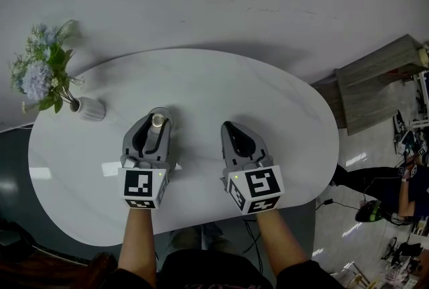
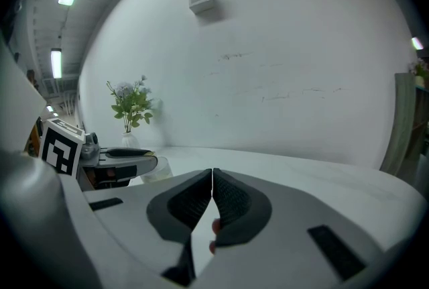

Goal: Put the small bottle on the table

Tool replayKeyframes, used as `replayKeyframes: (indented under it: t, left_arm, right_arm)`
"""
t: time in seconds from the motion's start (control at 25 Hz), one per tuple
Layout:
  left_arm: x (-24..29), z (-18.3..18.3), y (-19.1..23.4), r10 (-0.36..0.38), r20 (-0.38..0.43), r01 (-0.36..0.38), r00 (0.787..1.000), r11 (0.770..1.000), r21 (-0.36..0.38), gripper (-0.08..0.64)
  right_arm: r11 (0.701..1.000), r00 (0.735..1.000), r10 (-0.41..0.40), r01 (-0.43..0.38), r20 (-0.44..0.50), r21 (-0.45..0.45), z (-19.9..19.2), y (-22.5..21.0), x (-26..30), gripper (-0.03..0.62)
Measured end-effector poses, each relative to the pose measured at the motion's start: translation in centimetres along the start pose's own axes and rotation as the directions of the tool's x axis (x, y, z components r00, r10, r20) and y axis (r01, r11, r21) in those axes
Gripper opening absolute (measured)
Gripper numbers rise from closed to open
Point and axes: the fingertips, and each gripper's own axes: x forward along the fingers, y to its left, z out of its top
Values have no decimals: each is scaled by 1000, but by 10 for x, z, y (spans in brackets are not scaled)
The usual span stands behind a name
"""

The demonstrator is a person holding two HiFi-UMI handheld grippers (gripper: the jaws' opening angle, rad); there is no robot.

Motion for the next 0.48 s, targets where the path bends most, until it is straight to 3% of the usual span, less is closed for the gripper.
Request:
replayKeyframes:
  t: [0.48]
  left_arm:
    - [-2,1,0,2,-9,-2,1000,1000,-9,135]
  right_arm:
    - [1000,1000,-4,4,3,-2,1,1,-6,67]
